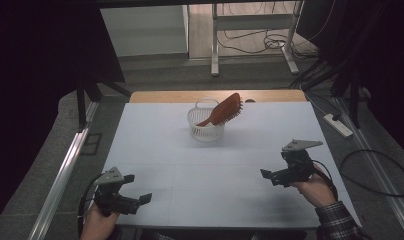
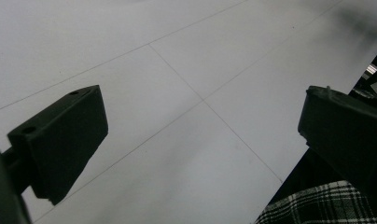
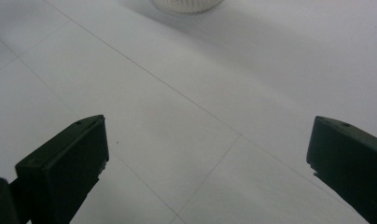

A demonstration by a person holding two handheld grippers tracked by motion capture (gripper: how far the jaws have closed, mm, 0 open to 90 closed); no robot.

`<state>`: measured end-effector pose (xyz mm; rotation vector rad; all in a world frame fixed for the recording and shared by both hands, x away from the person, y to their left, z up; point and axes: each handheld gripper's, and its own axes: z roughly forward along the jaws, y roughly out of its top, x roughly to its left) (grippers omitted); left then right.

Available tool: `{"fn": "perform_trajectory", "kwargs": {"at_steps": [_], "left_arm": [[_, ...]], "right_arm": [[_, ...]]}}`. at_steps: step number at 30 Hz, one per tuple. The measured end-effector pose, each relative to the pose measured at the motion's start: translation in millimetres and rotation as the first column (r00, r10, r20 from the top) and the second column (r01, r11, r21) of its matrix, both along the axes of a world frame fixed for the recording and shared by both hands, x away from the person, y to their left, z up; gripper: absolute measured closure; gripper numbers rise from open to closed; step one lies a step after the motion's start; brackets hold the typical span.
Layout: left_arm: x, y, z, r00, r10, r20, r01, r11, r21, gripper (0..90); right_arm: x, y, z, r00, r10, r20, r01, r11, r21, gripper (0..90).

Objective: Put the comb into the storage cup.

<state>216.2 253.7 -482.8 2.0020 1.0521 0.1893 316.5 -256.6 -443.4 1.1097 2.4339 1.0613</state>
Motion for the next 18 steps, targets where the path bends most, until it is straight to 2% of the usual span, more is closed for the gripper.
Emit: {"fn": "perform_trajectory", "kwargs": {"at_steps": [18], "left_arm": [[0.3, 0.7, -0.1, 1.0000, 0.008, -0.004, -0.008, 1.0000, -0.005, 1.0]], "right_arm": [[-10.5, -16.7, -3.0, 0.9995, -0.028, -0.012, 0.028, 1.000, -0.004, 0.0]]}}
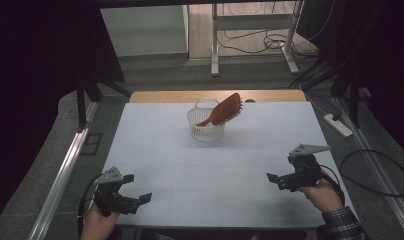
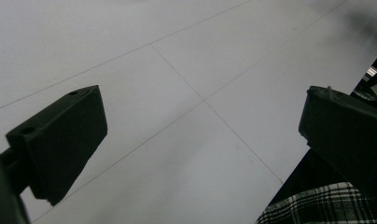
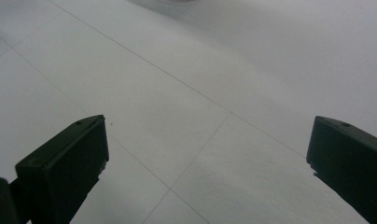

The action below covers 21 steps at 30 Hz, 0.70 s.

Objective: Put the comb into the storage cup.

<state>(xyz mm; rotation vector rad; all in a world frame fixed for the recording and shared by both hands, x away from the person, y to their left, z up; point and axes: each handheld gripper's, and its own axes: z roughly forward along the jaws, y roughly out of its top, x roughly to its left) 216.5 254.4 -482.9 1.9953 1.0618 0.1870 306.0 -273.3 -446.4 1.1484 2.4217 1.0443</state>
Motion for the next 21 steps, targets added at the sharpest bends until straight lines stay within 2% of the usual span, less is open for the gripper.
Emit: {"fn": "perform_trajectory", "kwargs": {"at_steps": [21], "left_arm": [[0.2, 0.2, 0.0, 1.0000, 0.004, -0.002, -0.004, 1.0000, -0.001, 0.8]], "right_arm": [[-9.6, -20.7, -3.1, 0.9993, -0.039, 0.000, 0.039, 0.999, -0.005, 0.0]]}}
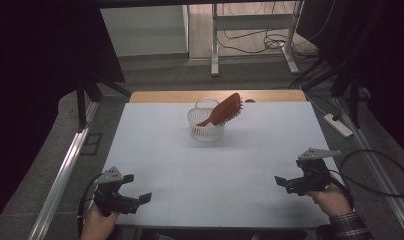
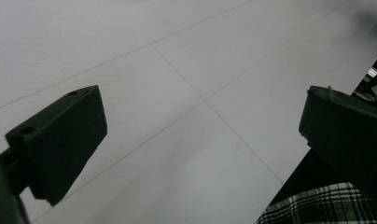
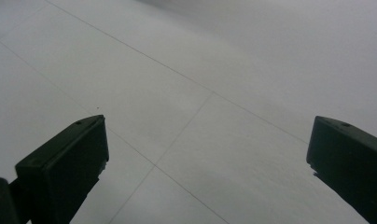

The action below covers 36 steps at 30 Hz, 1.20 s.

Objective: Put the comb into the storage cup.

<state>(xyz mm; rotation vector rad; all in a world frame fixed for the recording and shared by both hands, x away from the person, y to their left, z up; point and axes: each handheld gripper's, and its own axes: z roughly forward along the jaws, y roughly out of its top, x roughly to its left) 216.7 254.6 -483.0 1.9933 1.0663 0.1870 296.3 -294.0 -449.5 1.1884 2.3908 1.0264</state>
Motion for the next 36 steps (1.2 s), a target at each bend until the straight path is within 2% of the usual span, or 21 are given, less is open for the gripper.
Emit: {"fn": "perform_trajectory", "kwargs": {"at_steps": [17, 36], "left_arm": [[0.3, -0.3, 0.0, 1.0000, 0.001, -0.001, -0.001, 1.0000, 0.002, 0.8], [0.9, -0.6, 0.0, 1.0000, 0.001, -0.003, -0.001, 1.0000, -0.003, 0.8]], "right_arm": [[-12.2, -20.0, 1.0, 0.9984, -0.054, 0.018, 0.054, 0.999, -0.002, 0.0], [-27.0, -38.8, -2.6, 0.9943, -0.106, 0.015, 0.106, 0.994, -0.009, 0.0]]}}
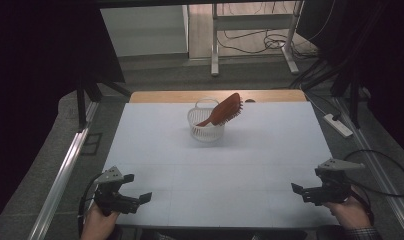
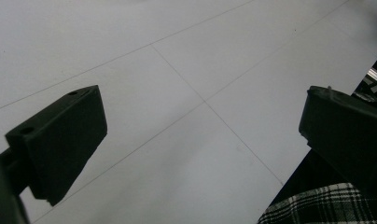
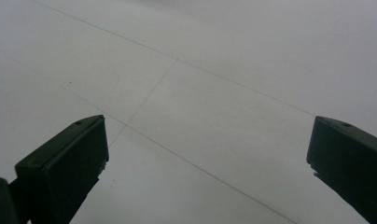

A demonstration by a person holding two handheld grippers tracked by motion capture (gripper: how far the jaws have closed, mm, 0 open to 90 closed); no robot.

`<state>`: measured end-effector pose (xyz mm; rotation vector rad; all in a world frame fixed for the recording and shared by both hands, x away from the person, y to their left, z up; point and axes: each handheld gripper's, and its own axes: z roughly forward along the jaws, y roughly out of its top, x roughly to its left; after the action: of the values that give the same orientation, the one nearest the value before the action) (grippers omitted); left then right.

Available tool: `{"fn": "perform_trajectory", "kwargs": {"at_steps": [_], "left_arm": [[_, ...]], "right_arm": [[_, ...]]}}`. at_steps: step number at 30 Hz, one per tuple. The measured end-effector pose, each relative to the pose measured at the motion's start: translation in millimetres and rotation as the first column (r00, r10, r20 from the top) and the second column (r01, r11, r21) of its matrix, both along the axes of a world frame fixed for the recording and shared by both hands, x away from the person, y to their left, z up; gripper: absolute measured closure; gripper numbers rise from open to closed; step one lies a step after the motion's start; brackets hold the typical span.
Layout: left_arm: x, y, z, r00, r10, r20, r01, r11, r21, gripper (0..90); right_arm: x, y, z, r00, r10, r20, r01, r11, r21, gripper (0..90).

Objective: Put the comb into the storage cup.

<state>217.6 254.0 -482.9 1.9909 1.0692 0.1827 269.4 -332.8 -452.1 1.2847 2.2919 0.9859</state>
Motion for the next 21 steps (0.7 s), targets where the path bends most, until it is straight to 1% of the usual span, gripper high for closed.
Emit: {"fn": "perform_trajectory", "kwargs": {"at_steps": [1, 7, 14, 16, 21], "left_arm": [[0.1, 0.0, 0.0, 1.0000, 0.000, 0.000, 0.000, 1.0000, 0.000, 0.9], [0.4, -0.1, 0.1, 1.0000, -0.002, 0.000, 0.002, 1.0000, 0.000, 0.8], [0.4, 0.6, 0.2, 1.0000, 0.001, 0.001, -0.001, 1.0000, -0.004, 0.7], [0.6, 1.0, 0.0, 1.0000, 0.004, 0.002, -0.004, 1.0000, -0.007, 0.6], [0.3, 2.5, 0.0, 0.9999, 0.010, 0.002, -0.010, 0.9998, -0.020, 0.3]], "right_arm": [[-1.8, -2.5, -0.2, 0.9999, -0.010, -0.002, 0.010, 1.000, -0.001, 0.0], [-5.3, -7.4, -1.2, 0.9996, -0.030, -0.002, 0.030, 1.000, -0.004, 0.0], [-9.5, -10.2, -3.4, 0.9986, -0.051, -0.011, 0.051, 0.998, -0.029, 0.0], [-10.5, -10.5, -2.8, 0.9985, -0.055, -0.007, 0.055, 0.998, -0.031, 0.0], [-11.6, -9.8, -3.1, 0.9977, -0.064, -0.023, 0.063, 0.997, -0.055, 0.0]]}}
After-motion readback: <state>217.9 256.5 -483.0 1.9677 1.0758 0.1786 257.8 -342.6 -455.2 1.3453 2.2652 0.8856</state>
